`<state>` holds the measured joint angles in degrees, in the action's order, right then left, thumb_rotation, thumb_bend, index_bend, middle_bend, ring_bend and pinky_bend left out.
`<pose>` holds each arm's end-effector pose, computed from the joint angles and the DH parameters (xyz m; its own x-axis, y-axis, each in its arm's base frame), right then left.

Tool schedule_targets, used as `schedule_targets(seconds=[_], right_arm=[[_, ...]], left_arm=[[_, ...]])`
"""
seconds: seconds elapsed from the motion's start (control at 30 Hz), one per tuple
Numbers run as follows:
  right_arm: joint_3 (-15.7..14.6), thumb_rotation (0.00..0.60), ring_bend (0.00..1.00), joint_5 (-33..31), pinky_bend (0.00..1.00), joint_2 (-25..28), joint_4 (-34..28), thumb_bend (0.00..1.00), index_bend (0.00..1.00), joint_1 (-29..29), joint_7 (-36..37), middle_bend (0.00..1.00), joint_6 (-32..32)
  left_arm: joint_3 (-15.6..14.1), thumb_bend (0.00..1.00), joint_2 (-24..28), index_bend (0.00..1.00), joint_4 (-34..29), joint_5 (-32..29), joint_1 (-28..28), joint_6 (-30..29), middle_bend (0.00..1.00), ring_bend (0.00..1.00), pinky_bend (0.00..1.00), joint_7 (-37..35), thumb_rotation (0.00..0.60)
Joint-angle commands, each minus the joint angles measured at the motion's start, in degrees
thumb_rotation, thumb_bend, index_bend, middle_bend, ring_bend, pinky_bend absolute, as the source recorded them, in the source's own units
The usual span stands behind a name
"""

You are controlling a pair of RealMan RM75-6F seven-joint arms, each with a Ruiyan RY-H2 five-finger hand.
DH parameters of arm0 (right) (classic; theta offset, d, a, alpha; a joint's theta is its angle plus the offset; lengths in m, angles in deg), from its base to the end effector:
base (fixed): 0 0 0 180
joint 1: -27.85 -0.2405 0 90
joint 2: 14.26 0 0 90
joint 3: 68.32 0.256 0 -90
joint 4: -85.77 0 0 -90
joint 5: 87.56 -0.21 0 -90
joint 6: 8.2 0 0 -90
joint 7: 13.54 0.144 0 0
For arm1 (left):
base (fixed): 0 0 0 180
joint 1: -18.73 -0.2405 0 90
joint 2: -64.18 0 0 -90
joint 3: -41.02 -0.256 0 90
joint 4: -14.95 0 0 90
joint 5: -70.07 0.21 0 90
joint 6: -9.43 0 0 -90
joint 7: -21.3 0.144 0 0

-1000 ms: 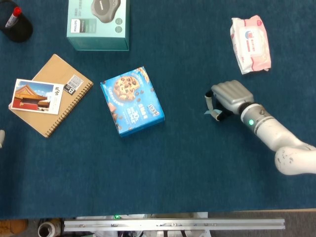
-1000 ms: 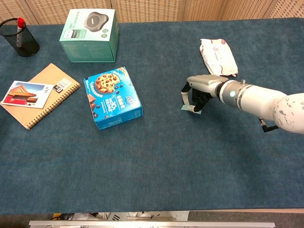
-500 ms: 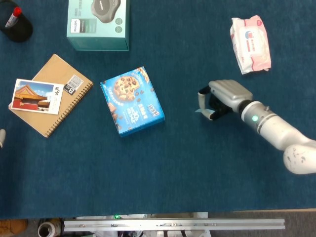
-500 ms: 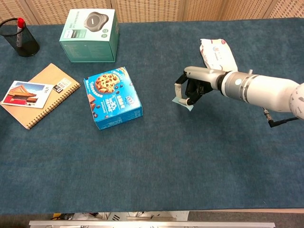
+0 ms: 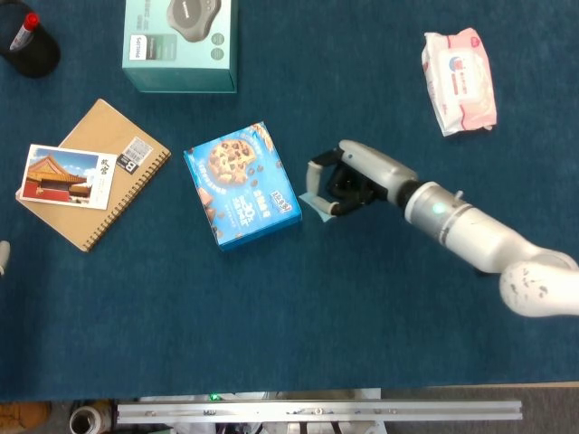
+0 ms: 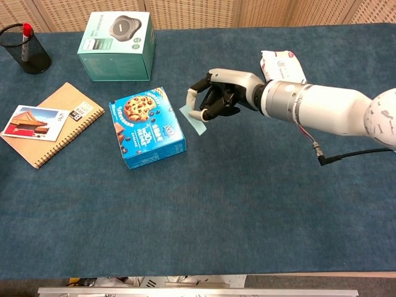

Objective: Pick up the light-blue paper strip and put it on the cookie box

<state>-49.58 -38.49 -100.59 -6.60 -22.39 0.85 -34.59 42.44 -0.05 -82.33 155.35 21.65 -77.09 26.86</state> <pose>-0.0745 -0.3321 -0.0476 -0.2115 -0.7834 0.5845 -0.9377 -0.0060 -0.3474 -0.3016 0.1642 0.1514 0.4042 0.0229 0.9144 0.9140 0.0288 -0.4048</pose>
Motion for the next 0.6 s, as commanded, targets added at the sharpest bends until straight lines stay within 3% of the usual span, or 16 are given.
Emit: schedule_targets(seconds=[0.03,0.6], right_arm=[[1.1,0.600,1.00,-1.8,1.00,-2.7,2.0,0.39,0.62,-1.5,2.2,1.00,0.9],[0.1,0.600,1.00,-11.8,1.00,-12.7,12.0,0.38,0.62,-9.0,2.1,1.00,-2.5]], left_arm=[[-0.2,0.30,0.3,0.04,-0.5,0.6,-0.2,-0.4,0.22,0.19,0.16,0.2,0.600],[-0.8,0.30,0.9,0.04,-1.1,1.0,-1.1,-1.1,0.22,0.19,0.16,0.3,0.600]])
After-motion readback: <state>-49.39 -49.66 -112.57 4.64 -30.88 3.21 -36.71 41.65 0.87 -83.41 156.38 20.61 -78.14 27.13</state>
